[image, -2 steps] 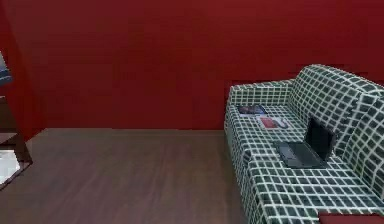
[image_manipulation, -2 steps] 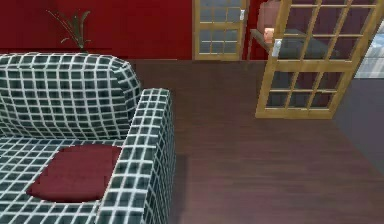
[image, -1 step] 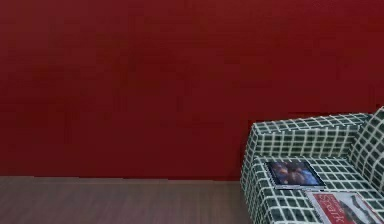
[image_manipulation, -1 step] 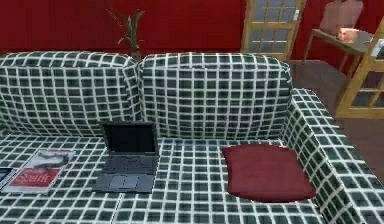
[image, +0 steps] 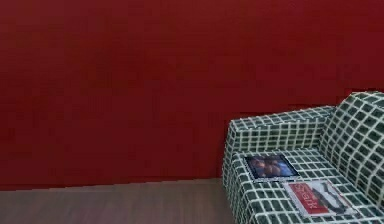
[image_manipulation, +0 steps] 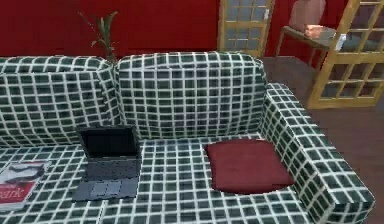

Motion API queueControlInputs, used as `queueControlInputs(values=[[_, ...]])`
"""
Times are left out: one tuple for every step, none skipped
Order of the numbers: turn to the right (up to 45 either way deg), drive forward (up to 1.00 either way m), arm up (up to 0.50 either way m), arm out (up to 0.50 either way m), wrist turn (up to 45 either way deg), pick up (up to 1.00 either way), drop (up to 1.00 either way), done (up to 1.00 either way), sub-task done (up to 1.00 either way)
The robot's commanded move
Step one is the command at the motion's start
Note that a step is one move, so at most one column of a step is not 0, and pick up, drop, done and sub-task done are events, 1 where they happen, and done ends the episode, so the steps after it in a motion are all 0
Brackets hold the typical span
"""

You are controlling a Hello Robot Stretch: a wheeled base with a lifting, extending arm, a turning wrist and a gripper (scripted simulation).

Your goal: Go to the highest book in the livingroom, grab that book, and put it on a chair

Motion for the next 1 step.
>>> queueControlInputs(values=[[0.0,0.25,0.0,0.0,0.0,0.0,0.0,0.0,0.0]])
